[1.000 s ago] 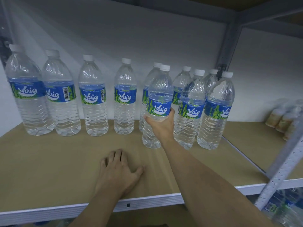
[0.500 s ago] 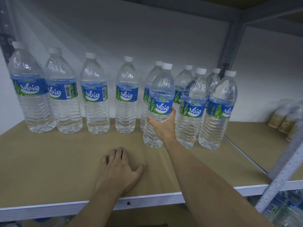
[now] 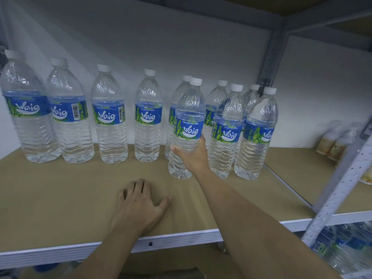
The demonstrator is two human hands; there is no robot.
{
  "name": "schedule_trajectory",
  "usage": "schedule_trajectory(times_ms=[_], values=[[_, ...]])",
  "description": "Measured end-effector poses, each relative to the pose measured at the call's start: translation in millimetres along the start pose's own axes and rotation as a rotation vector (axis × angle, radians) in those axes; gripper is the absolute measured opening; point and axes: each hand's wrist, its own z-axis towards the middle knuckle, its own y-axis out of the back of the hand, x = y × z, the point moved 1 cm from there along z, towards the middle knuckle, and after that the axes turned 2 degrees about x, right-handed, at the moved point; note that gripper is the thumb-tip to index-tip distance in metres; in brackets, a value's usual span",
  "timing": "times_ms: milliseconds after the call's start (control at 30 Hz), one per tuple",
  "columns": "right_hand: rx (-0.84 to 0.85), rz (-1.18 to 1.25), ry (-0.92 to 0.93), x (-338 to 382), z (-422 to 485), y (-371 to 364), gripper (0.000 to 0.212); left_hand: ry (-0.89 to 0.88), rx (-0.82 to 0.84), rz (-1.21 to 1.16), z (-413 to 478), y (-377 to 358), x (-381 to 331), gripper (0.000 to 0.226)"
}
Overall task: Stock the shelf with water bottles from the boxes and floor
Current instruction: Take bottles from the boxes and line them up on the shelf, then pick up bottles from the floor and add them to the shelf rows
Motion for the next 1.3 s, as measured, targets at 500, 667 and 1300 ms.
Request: schedule_trajectory(times_ms=[500, 667, 1300], values=[[0.391, -0.634, -0.007, 16.8, -129.9, 106.0, 0.06, 0.002, 0.095, -0.241, -78.5, 64.1, -37.4, 0.044], [0.416, -0.665, -0.012, 17.9, -179.0, 150.4, 0.052, -0.074, 0.176, -0.264, -118.2, 84.4, -59.1, 0.042], [0.443, -0.868, -0.289, -9.7, -352.9, 324.0, 0.051, -0.344, 0.499, -0.176, -243.4, 96.9, -176.4, 0.066]])
